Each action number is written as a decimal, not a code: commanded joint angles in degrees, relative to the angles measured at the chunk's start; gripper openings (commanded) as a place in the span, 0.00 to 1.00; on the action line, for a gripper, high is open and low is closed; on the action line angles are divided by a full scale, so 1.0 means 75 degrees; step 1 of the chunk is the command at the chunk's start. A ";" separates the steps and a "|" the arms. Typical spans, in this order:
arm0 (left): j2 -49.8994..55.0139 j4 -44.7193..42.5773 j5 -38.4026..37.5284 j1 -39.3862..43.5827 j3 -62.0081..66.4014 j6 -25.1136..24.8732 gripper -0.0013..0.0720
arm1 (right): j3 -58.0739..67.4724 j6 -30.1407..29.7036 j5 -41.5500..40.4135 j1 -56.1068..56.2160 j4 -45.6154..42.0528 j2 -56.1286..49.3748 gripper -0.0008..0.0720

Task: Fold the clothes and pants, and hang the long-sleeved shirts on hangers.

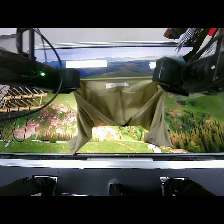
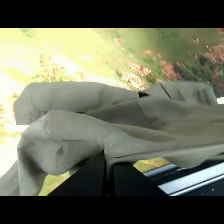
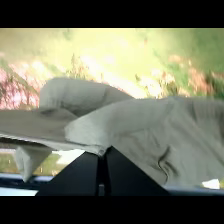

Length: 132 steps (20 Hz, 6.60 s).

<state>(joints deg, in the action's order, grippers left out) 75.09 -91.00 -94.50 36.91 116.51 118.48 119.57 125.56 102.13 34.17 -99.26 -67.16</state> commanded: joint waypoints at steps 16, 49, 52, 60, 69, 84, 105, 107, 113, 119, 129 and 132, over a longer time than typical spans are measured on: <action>0.0076 -0.0638 0.0836 -0.0020 -0.1836 0.0574 0.04 | -0.2777 -0.0557 -0.0685 -0.0006 -0.0399 0.0026 0.05; -0.1440 -0.0070 0.1824 -0.6633 -0.4922 -0.2629 0.75 | -0.6502 0.1746 -0.4482 -0.0006 -0.0618 -0.0207 0.05; -0.1422 -0.0061 0.1955 -0.7280 -0.4928 -0.2567 0.76 | -0.6502 0.1714 -0.4468 -0.0006 -0.0615 -0.0207 0.05; -0.1265 0.1574 0.2328 -1.0389 -0.6647 -0.5782 0.85 | -0.6502 0.1574 -0.4433 -0.0006 -0.0615 -0.0207 0.05; -0.0271 0.2366 0.2847 -1.1701 -0.7201 -0.8291 0.85 | -0.6502 0.1547 -0.4433 -0.0006 -0.0632 -0.0207 0.05; 0.1145 0.2471 0.3421 -1.1680 -0.7230 -0.9232 0.83 | -0.6502 0.1545 -0.4412 -0.0006 -0.0638 -0.0207 0.05; 0.1512 0.1891 0.3733 -1.0757 -0.7603 -0.9259 0.61 | -0.6502 0.1550 -0.4427 -0.0006 -0.0743 -0.0207 0.05; 0.1515 0.1839 0.3733 -1.0757 -0.7603 -0.9262 0.61 | -0.6502 0.1550 -0.4424 -0.0006 -0.0746 -0.0207 0.05; 0.1518 0.1842 0.3722 -1.0757 -0.7659 -0.9264 0.37 | -0.6502 0.1582 -0.4433 -0.0006 -0.0854 -0.0207 0.05; 0.1495 0.1883 0.3625 -1.0757 -0.7571 -0.9264 0.04 | -0.6502 0.1582 -0.4406 -0.0006 -0.0857 -0.0207 0.05; 0.1227 0.2460 0.3611 -1.0716 -0.6548 -0.9262 0.04 | -0.6502 0.1582 -0.4412 -0.0006 -0.0857 -0.0207 0.05; 0.1096 0.2667 0.3681 -1.0675 -0.6076 -0.9259 0.04 | -0.6502 0.1582 -0.4409 -0.0006 -0.0854 -0.0207 0.05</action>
<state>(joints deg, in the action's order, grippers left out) 84.18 -72.38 -67.44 -43.40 68.05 49.04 70.83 137.47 69.04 34.09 -105.71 -68.69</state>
